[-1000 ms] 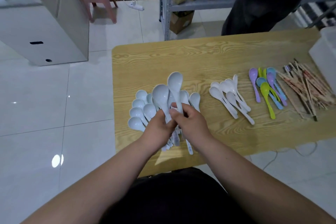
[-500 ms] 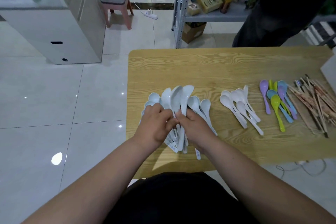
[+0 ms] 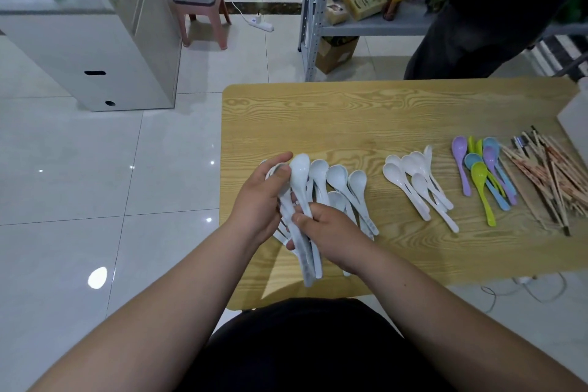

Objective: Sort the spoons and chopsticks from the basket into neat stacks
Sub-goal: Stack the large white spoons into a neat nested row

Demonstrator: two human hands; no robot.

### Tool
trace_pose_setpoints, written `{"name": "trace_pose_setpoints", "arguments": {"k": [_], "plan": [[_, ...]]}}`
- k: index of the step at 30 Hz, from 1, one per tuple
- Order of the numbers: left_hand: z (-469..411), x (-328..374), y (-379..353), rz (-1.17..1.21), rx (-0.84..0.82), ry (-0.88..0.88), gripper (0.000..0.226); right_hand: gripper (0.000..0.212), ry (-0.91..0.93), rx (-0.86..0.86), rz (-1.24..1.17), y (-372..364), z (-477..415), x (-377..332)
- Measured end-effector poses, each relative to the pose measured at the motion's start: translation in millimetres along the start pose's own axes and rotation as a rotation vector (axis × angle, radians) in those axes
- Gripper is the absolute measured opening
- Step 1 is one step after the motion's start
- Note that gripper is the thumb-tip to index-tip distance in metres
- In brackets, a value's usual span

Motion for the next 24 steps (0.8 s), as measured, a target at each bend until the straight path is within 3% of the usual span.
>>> {"name": "trace_pose_setpoints", "arguments": {"k": [6,9,12,15,17,20,24], "plan": [[0,-3,-7,0.068,-0.023,-0.005,0.046,0.03,-0.055,-0.051,0.256,0,2,-3],[-3,-4,-14,0.044,-0.026,0.01,0.037,0.032,-0.029,-0.059,0.371,1,0,-1],[-8,-1,-12,0.078,0.083,-0.017,0.023,0.031,-0.024,-0.066,0.099,4,-2,6],[-17,4,-3,0.232,0.18,-0.098,0.023,0.04,-0.037,-0.228,-0.43,3,-5,19],[-24,7,5,0.29,0.241,-0.146,0.025,0.05,-0.062,-0.336,-0.661,5,-6,28],[-34,6,13,0.337,0.28,-0.168,0.026,0.049,-0.098,-0.378,-0.72,19,-13,37],[-53,4,22,0.297,0.272,-0.103,0.02,0.036,-0.088,-0.293,-0.496,61,-38,39]]}}
Point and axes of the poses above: each hand's wrist, its own z-axis away from the middle knuckle, its own y-axis out of the back of the hand, x = y × z, the point moved 6 cm from there along -z, towards the middle knuckle, and after that the axes turned 13 degrees about -x, right-handed, at the moved point
